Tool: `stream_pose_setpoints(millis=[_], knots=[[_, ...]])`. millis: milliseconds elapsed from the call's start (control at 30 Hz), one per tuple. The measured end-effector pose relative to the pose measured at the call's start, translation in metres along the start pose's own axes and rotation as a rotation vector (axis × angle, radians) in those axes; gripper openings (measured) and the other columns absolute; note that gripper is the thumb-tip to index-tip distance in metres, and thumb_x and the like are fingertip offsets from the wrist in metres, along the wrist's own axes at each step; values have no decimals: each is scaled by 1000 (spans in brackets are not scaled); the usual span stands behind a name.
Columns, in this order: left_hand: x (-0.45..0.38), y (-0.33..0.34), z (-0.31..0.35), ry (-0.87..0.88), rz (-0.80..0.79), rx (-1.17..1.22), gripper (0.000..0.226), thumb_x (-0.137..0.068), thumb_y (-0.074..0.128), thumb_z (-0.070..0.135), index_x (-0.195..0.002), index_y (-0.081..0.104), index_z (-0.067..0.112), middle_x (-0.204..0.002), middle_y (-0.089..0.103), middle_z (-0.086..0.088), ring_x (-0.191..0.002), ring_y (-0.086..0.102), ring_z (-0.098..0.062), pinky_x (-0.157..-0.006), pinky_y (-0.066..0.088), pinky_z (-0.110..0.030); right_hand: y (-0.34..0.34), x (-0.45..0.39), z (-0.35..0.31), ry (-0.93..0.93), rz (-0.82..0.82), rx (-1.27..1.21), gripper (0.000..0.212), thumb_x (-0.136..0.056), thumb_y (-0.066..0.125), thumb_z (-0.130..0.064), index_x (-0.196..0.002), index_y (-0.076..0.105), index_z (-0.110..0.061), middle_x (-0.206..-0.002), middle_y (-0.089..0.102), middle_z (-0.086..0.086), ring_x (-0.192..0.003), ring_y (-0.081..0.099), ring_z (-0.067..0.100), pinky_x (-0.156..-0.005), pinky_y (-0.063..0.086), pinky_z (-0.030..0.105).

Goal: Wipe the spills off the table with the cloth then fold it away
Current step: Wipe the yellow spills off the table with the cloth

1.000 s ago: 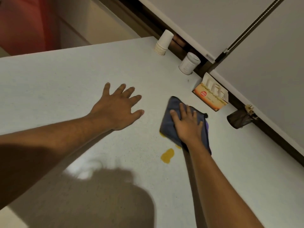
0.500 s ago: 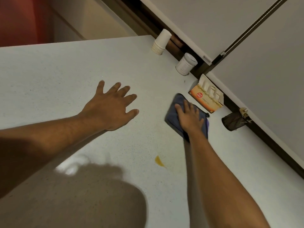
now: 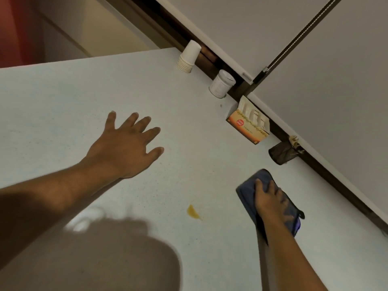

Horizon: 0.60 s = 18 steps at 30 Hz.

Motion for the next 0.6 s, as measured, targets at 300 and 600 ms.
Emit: stream_pose_setpoints(millis=[300, 600], knots=[[-2, 1, 0, -5, 7, 4, 83, -97, 4, 77, -169, 19, 37, -181, 14, 0, -167, 7, -26, -129, 3, -67, 41, 36, -267, -579, -76, 35, 79, -100, 18, -74, -169, 9, -36, -179, 2, 3, -164, -4, 35, -123, -5, 73], [-3, 2, -8, 17, 18, -2, 92, -91, -7, 84, -168, 20, 41, -180, 16, 5, -167, 10, -21, -128, 6, -66, 10, 28, -135, -880, 24, 105, 70, -103, 31, -69, -165, 27, -39, -174, 28, -2, -160, 23, 26, -126, 19, 58]])
Point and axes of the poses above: each hand's wrist, its own x-axis away from the middle knuckle, its own y-axis out of the palm, z = x × y, the point moved 8 cm from there along -x, towards the middle knuckle
